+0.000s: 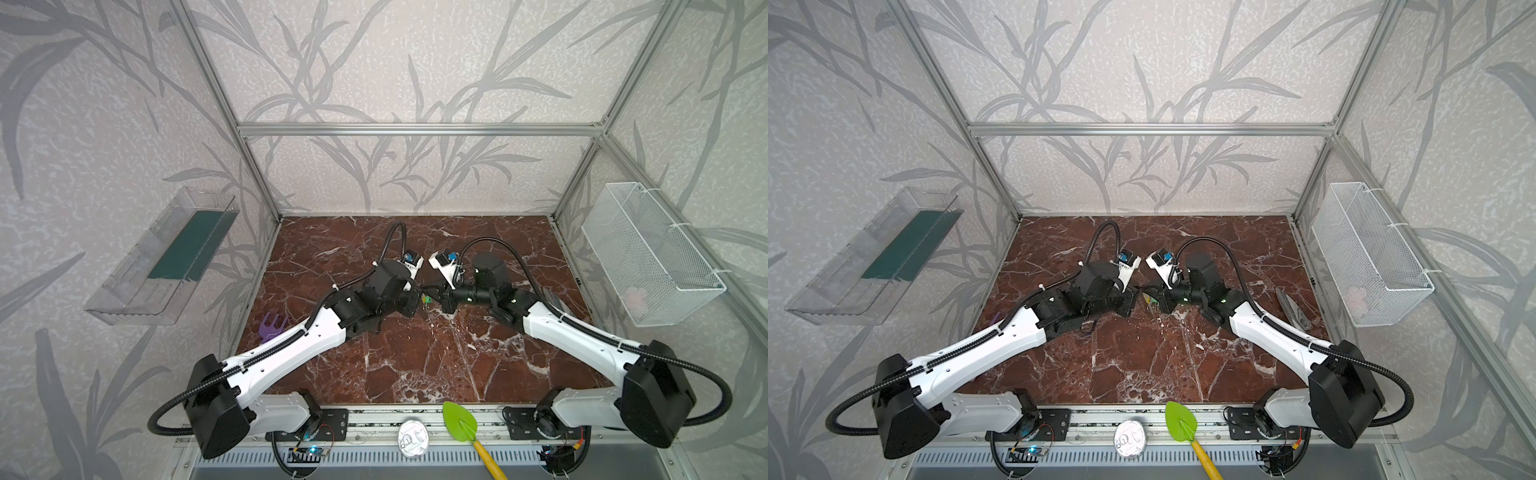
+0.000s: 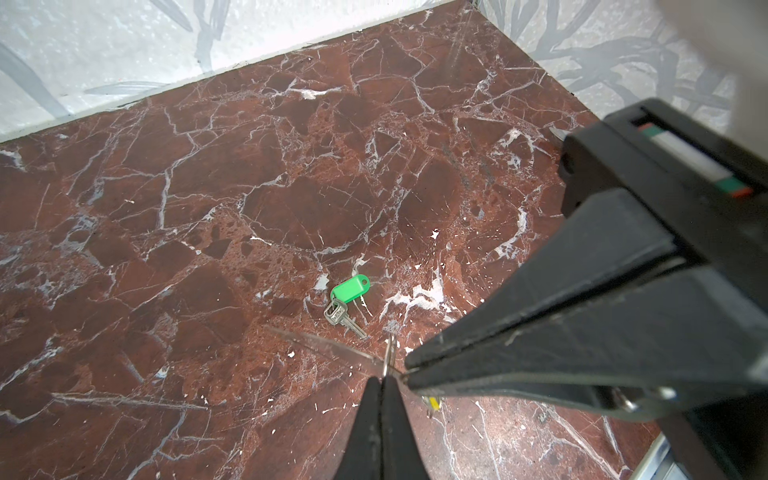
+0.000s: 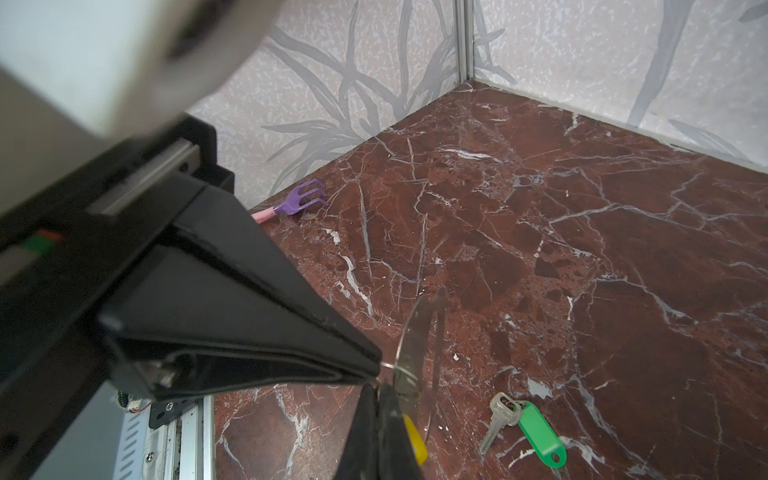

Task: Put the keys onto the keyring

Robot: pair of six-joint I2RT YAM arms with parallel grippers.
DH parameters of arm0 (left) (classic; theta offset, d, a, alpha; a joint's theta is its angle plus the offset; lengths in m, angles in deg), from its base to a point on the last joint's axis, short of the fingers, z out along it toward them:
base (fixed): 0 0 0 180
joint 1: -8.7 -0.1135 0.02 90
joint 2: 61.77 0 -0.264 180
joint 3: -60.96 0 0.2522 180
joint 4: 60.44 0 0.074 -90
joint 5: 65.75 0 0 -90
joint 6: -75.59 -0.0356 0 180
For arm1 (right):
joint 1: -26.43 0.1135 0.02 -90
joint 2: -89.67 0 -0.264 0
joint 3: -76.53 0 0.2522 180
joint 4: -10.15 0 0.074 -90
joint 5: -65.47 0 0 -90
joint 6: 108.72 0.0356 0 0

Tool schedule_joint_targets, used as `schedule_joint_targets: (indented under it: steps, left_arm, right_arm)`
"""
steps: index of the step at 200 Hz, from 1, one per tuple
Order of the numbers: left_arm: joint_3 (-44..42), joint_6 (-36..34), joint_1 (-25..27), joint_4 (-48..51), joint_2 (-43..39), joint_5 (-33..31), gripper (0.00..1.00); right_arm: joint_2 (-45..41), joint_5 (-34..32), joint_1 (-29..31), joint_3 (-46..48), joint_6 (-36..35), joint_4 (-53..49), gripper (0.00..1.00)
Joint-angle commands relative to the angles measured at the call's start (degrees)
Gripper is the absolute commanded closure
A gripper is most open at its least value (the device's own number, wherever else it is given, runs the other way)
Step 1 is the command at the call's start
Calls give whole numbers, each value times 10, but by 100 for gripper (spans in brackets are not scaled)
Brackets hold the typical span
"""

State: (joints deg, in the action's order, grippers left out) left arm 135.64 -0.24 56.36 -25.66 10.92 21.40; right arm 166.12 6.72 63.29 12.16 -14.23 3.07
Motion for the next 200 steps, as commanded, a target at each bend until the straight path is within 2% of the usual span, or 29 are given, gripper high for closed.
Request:
schedule_joint_targets:
  steps: [1, 200]
  left_arm:
    - [13, 6, 5, -18, -1, 2, 100]
    - [6, -9, 21, -26, -12, 10, 100]
  right_arm:
    - [-12, 14, 3, -2, 1, 19, 100]
    - [-17, -5, -18, 12, 36, 42, 100]
